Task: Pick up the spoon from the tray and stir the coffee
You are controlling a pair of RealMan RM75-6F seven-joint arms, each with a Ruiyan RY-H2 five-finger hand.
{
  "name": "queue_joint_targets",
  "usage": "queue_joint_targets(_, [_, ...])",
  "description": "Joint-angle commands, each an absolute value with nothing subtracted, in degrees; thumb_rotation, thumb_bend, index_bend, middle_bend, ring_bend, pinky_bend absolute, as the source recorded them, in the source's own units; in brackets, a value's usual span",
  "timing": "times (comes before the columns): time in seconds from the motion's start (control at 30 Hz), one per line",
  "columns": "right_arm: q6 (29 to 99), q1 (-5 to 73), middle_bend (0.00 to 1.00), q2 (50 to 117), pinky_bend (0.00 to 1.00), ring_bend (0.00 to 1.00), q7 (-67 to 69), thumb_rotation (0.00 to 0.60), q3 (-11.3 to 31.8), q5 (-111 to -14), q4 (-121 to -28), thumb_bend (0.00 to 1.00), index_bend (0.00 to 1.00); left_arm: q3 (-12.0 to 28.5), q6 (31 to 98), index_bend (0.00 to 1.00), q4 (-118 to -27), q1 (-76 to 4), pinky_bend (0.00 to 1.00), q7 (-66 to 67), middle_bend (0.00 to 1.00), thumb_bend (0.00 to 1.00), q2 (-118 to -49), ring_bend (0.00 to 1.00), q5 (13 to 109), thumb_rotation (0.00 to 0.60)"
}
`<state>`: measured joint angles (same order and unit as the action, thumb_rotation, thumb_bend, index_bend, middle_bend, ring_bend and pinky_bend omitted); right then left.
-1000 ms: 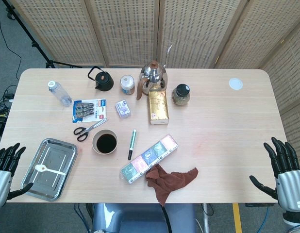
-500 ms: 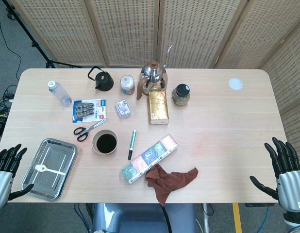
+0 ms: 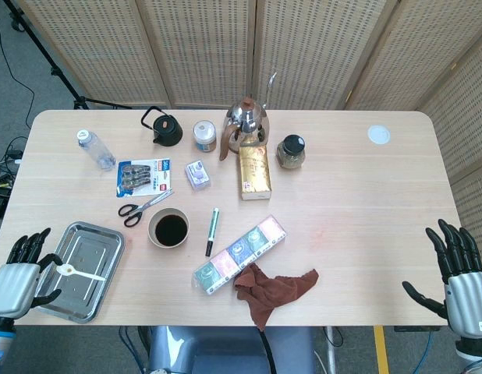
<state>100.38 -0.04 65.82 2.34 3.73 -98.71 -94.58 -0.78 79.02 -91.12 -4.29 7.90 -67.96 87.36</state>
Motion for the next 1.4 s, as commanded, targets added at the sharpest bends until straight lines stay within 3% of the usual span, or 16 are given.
queue_joint_targets(0.03, [99.7, -0.1, 0.00, 65.4, 0.00, 0.00, 1.7, 0.600, 3.5, -98.4, -95.5, 0.00, 0.00, -0.5, 75.3, 0.46, -87.7, -6.3, 0.00, 8.2, 0.00, 0.10, -70.9, 0.00, 85.7, 0.600])
queue_joint_targets(0.4, [93.7, -0.3, 0.00, 62.5, 0.00, 0.00, -9.1, 0.600, 1.7, -95.7, -98.5, 0.00, 0.00, -1.5, 73.1, 0.47, -78.5, -8.7, 0.00, 3.7, 0.00, 0.16, -76.7, 0.00, 88.0, 0.600])
queue_joint_targets(1.4, [92.0, -0.4, 0.00, 61.5, 0.00, 0.00, -5.4, 0.600, 1.9, -92.8, -101.9, 0.00, 0.00, -5.0, 68.9, 0.50, -65.3, -11.7, 0.00, -2.9, 0.00, 0.32, -84.6, 0.00, 90.6, 0.600])
